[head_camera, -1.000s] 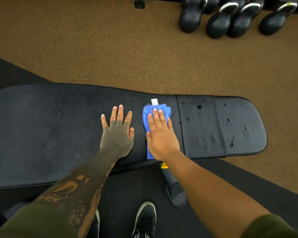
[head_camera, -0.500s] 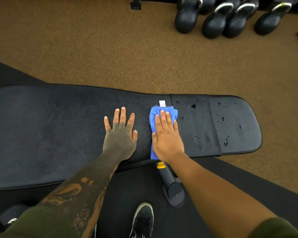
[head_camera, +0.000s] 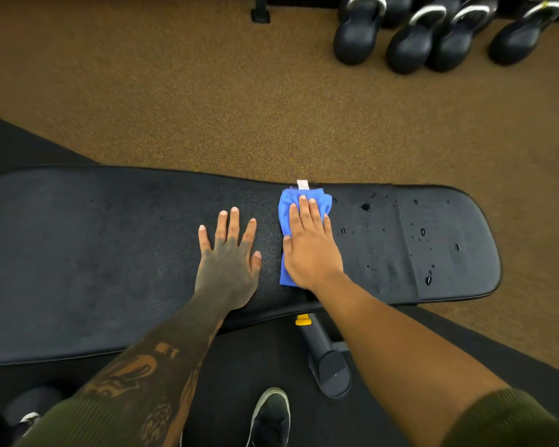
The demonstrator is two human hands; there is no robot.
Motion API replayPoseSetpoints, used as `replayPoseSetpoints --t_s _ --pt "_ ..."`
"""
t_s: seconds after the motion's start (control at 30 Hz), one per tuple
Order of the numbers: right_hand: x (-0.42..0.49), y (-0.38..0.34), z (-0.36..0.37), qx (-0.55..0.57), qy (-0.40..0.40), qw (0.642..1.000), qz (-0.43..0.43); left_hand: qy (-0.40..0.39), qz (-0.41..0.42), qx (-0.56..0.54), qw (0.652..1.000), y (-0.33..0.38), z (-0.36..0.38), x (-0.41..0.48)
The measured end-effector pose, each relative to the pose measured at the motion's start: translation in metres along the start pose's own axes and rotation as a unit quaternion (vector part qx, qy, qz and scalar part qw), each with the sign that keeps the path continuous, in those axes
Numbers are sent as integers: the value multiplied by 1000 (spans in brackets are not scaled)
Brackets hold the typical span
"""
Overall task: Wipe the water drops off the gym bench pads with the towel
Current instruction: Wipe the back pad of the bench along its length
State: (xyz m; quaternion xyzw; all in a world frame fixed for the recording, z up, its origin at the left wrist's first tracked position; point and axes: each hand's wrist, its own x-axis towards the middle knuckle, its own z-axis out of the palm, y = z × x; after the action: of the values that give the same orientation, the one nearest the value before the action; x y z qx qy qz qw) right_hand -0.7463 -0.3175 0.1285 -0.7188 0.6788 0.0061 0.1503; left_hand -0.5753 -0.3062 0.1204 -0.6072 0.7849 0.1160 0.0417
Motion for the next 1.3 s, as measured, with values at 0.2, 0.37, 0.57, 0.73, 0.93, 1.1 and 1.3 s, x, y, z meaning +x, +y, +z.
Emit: replayPoseSetpoints --t_s 0.2,0.37,0.57,0.73,0.93,1.1,1.3 --pt "-17 14 -5 16 -17 999 -34 -8 -12 -12 1000 -1 -6 -2" --pt "27 2 -9 6 -18 1000 14 -11 -15 -9 1000 -12 -10 -4" --pt "23 -11 -9 -18 -33 997 -61 -3 -13 -17 1000 -17 -9 6" --pt "15 15 -15 -44 -38 998 -33 -13 -5 1 1000 -15 -11 13" --pt "40 -9 -17 -30 -51 998 -12 -13 20 -4 1000 -12 -14 26" --pt "9 -10 -13 -25 -53 996 -68 -26 16 -19 999 -14 -19 27" --pt "16 13 -15 -20 -34 998 48 -38 21 -14 999 -16 -18 28"
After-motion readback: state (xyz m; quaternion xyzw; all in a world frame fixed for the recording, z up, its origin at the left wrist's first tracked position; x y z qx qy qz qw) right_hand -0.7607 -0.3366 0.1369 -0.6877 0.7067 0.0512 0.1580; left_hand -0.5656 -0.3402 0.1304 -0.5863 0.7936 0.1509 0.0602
